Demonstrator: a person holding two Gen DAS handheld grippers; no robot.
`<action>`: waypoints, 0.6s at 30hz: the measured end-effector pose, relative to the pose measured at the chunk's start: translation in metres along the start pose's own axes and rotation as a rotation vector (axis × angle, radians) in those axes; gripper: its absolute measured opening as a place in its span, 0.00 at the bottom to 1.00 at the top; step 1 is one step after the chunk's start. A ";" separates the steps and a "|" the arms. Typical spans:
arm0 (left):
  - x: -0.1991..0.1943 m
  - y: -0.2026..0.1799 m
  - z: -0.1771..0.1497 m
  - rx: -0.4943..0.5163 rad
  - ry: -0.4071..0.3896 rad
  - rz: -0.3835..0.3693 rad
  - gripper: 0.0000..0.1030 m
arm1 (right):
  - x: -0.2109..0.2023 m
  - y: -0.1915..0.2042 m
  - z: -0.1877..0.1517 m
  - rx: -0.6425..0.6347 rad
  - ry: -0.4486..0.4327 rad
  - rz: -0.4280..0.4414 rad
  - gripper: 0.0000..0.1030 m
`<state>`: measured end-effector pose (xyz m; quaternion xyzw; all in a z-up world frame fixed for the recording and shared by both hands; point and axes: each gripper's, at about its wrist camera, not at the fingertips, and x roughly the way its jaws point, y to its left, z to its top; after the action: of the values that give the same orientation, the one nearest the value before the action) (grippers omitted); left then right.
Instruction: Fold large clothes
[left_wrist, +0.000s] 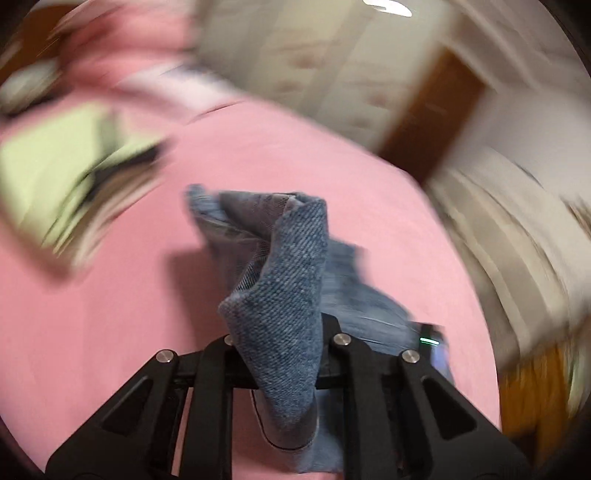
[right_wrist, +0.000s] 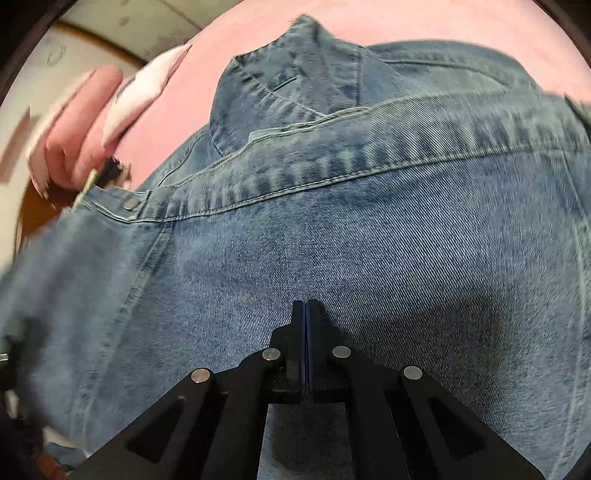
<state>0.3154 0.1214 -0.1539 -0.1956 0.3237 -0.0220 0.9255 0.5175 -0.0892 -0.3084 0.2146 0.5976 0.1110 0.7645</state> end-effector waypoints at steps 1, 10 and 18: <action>0.002 -0.026 0.002 0.097 -0.005 -0.058 0.12 | -0.001 -0.005 0.000 0.020 -0.001 0.026 0.00; 0.039 -0.158 -0.048 0.417 0.131 -0.245 0.11 | 0.005 -0.065 -0.001 0.192 0.086 0.385 0.00; 0.050 -0.221 -0.104 0.478 0.155 -0.160 0.11 | 0.008 -0.093 -0.001 0.161 0.247 0.475 0.00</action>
<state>0.3106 -0.1272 -0.1747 0.0061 0.3629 -0.1858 0.9131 0.5109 -0.1676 -0.3582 0.3938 0.6262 0.2645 0.6188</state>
